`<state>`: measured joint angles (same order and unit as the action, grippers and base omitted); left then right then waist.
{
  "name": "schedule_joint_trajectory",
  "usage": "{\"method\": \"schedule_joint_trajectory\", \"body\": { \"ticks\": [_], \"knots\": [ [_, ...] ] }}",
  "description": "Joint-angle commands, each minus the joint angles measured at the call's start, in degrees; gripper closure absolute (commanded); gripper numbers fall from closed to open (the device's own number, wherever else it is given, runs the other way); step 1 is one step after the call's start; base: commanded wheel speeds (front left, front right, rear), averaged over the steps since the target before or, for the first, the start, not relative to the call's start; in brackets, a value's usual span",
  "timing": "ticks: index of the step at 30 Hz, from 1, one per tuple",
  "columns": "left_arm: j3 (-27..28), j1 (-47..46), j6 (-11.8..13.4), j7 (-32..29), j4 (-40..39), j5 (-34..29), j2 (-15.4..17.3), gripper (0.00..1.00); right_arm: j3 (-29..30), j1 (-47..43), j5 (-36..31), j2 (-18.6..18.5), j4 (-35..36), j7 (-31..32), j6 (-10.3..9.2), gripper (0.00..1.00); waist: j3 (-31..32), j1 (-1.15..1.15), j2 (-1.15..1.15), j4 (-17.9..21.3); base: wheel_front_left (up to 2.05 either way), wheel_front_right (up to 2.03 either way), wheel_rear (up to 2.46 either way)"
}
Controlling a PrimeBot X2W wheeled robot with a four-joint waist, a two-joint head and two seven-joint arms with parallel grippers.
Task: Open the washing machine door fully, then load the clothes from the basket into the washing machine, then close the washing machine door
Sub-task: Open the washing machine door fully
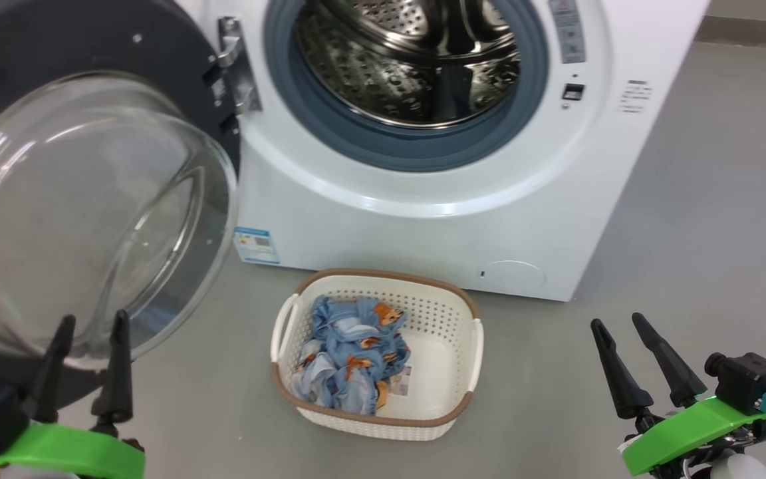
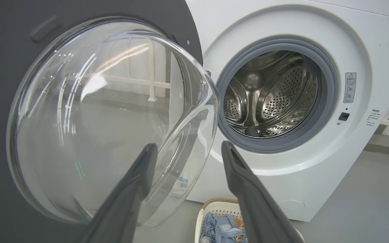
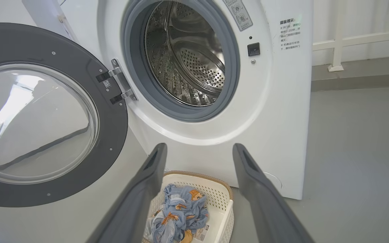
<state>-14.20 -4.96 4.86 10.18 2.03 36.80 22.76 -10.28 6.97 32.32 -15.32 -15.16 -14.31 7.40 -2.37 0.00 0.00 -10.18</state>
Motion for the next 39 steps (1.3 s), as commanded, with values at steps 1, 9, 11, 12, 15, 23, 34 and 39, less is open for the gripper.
{"method": "schedule_joint_trajectory", "body": {
  "ticks": [1, 9, 11, 12, 15, 23, 34, 39],
  "knots": [
    [2.1, -1.0, 0.4, 0.4, -1.4, -0.8, 1.2, 0.00, -1.1, 0.1, -0.1, -1.2, 1.5, -0.7, 0.09, 0.00, 0.6, 0.00, 0.00, 2.1, 0.00, 0.00, 0.00],
    [0.9, 0.2, 1.1, 2.2, -1.0, -1.8, -0.7, 0.00, -1.3, 0.4, -0.2, -2.4, 1.7, -0.7, 0.09, 0.00, 1.1, 0.00, 0.00, 6.5, 0.00, 0.00, 0.00],
    [0.8, 0.5, 1.3, 2.7, -0.8, -2.1, -1.2, 0.00, -1.4, 0.4, -0.3, -2.6, 1.8, -0.7, 0.09, 0.00, 1.3, 0.00, 0.00, 7.4, 0.00, 0.00, 0.00],
    [0.7, 0.6, 1.3, 3.0, -0.6, -2.2, -1.4, 0.00, -1.4, 0.5, -0.3, -2.7, 1.8, -0.7, 0.09, 0.00, 1.3, 0.00, 0.00, 7.8, 0.00, 0.00, 0.00],
    [0.4, 0.9, 1.1, 3.5, -0.3, -2.8, -2.0, 0.00, -1.3, 0.6, -0.5, -3.0, 1.9, -0.7, 0.09, 0.00, 1.4, 0.00, 0.00, 8.8, 0.00, 0.00, 0.00],
    [0.0, 1.8, 0.3, 4.4, 0.8, -4.1, -3.5, 0.00, -0.4, 0.8, -1.2, -3.6, 2.4, -0.7, 0.09, 0.00, 1.5, 0.00, 0.00, 10.6, 0.00, 0.00, 0.00],
    [1.7, 2.4, -1.4, 4.8, 2.8, -6.7, -5.9, 0.00, 1.0, 0.5, -2.2, -4.1, 2.8, -0.7, 0.09, 0.00, 1.8, 0.00, 0.00, 11.5, 0.00, 0.00, 0.00],
    [3.1, 2.8, -2.4, 4.8, 2.7, -8.3, -7.2, 0.00, 1.6, 0.3, -2.9, -4.2, 2.8, -0.7, 0.09, 0.00, 2.0, 0.00, 0.00, 11.5, 0.00, 0.00, 0.00]
  ]
}}
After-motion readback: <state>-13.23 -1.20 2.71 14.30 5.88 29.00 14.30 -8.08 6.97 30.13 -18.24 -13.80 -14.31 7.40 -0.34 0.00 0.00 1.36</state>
